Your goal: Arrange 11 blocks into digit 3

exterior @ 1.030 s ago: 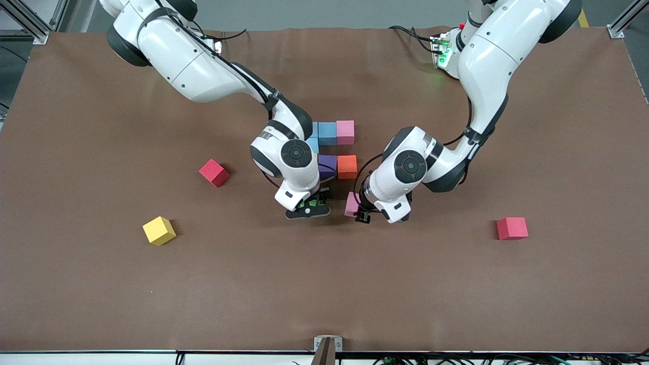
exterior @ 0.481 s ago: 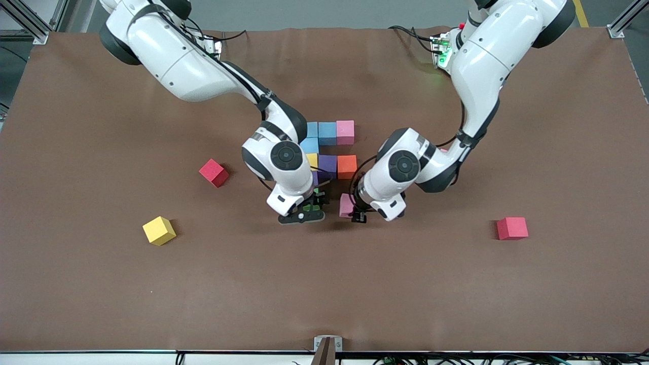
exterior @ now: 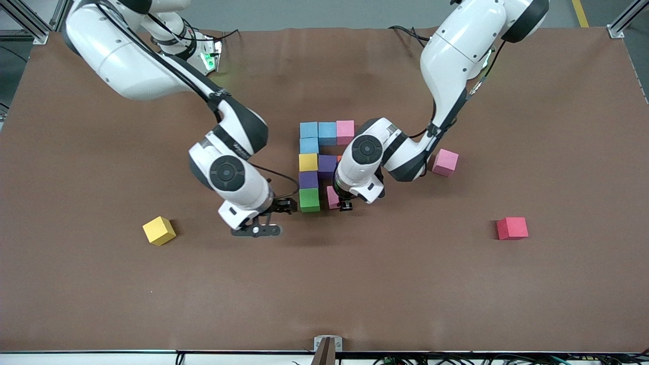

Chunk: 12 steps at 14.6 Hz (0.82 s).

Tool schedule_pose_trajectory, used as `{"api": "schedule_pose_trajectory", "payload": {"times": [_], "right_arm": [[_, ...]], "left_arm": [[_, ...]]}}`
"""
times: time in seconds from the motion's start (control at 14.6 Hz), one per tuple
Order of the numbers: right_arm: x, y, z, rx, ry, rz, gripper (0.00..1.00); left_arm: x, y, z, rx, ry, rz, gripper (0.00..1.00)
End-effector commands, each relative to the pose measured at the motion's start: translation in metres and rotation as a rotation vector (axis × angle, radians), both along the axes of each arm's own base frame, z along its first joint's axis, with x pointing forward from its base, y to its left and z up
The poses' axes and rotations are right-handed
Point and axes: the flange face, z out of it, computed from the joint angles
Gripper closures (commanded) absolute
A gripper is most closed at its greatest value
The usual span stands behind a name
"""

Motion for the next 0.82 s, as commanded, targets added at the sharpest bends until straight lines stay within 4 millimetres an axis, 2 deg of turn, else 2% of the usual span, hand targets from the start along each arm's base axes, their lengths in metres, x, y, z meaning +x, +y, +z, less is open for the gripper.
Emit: {"api": "schedule_pose_trajectory", "payload": {"times": [0.0, 0.21, 0.34, 0.55, 0.76], "right_arm": [[0.007, -0.041, 0.021, -0.112, -0.038, -0.003, 0.0], [0.03, -0.102, 0.027, -0.187, -0.068, -0.048, 0.0], [0.031, -0.118, 0.031, -0.178, -0.042, -0.052, 0.0], [0.029, -0.131, 0.026, -0.205, -0.002, -0.067, 0.0], [0.025, -0.145, 0.013, -0.211, 0.022, -0.088, 0.0]], "left_arm": [[0.004, -0.002, 0.001, 0.007, -0.021, 0.015, 0.73], [0.003, -0.004, -0.005, 0.012, -0.035, -0.014, 0.72], [0.009, -0.004, -0.007, 0.017, -0.062, -0.036, 0.72], [0.009, -0.007, -0.01, 0.018, -0.074, -0.122, 0.72], [0.014, -0.009, -0.004, 0.007, -0.091, -0.157, 0.72]]}}
